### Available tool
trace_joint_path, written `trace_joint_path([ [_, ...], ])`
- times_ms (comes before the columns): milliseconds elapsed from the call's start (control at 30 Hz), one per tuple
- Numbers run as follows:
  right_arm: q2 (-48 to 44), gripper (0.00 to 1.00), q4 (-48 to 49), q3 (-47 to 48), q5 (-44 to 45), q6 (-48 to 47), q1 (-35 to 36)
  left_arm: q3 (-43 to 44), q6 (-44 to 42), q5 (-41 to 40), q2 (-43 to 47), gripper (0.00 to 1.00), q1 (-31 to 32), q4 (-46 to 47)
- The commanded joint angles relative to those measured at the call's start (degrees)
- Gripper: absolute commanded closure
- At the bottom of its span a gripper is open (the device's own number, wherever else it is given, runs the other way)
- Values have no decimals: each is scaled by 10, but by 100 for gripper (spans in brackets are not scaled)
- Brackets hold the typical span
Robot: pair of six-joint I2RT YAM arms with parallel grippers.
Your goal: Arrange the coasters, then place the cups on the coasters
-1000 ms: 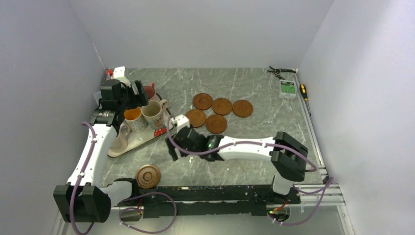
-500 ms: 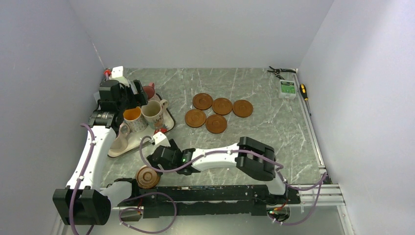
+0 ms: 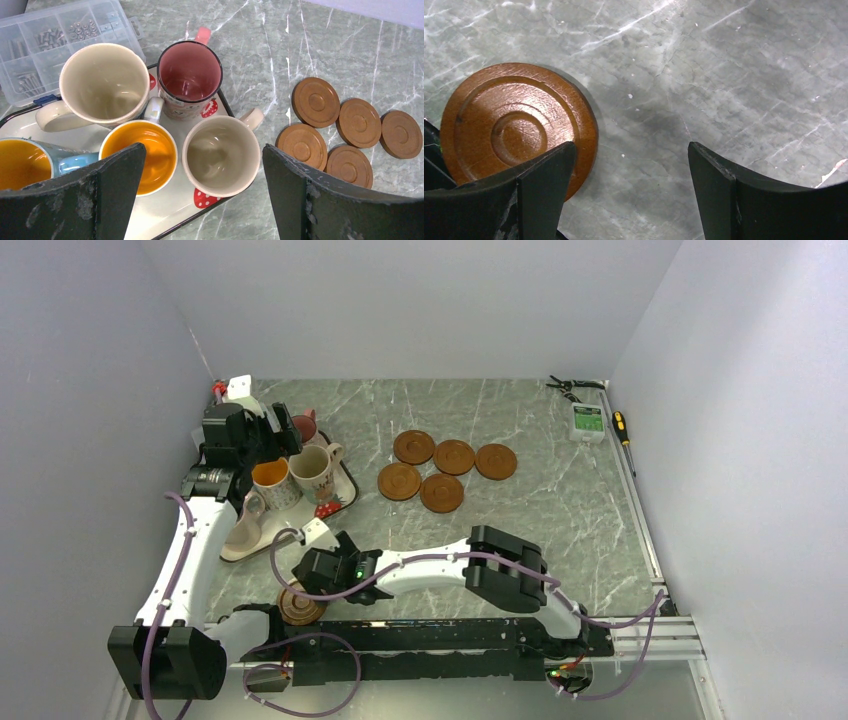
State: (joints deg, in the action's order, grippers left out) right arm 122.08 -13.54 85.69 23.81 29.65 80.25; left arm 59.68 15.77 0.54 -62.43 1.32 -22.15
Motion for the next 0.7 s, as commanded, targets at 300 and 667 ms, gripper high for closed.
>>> trace_joint_path([
  [300,-89,13,-107,-120,79,75,-13,0,6,-4,9,6,1,13],
  [667,-305,12,-234,-338,100,184,-78,1,8,-4,8,6,1,12],
])
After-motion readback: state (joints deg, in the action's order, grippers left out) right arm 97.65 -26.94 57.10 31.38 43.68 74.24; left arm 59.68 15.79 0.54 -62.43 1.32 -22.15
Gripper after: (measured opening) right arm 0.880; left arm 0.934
